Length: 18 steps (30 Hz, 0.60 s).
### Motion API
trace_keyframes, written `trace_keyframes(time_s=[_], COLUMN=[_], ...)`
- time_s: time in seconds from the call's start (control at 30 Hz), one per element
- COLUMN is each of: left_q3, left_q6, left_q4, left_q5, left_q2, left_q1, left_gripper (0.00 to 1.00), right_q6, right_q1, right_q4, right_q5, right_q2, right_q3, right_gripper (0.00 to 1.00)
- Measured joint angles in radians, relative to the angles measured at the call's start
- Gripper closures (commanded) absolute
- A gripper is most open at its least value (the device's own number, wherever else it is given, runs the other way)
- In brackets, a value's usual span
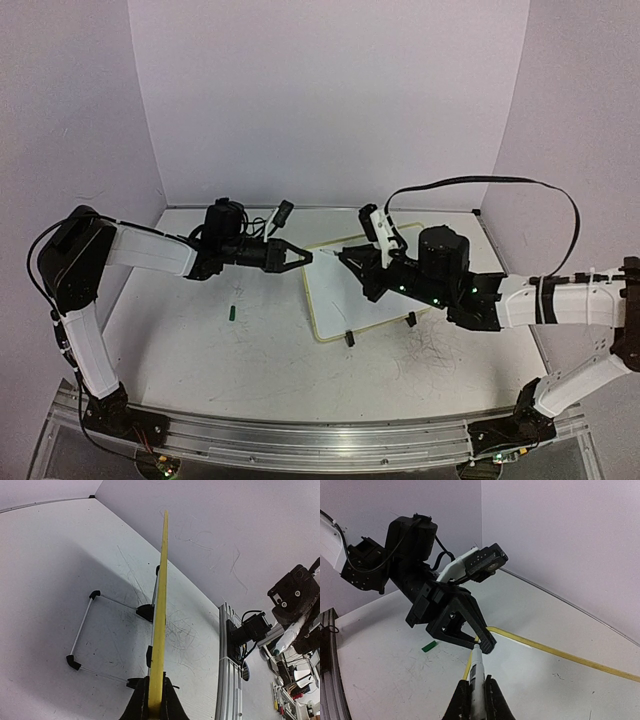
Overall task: Write a sentence on the whiteboard
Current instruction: Hold the whiteboard at the center of the board.
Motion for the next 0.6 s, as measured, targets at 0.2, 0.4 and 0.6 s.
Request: trace_keyframes(time_s=[0.2, 0.4, 0.6], left_q3=[0.000, 0.000, 0.000], left_q6=[0.012, 0.015, 0.015], left_q4=[0.000, 0.000, 0.000], left_q5=[0.001, 0.001, 0.001], left_q2=[0.000, 0.000, 0.000], left_q1=[-0.002, -0.002, -0.002], left_gripper=[0.96, 0.97, 0.99], right_q6=[0.001, 0.003, 0.004], right_q1=[0.006, 0.007, 0.007], right_q4=[0.041, 0.049, 0.066], right_q5=[0.012, 0.028, 0.056], right_q2=[-0.005, -0.015, -0.039], right_q3=[-0.069, -0.109, -0.119], right_gripper=[1.00, 1.00, 1.00])
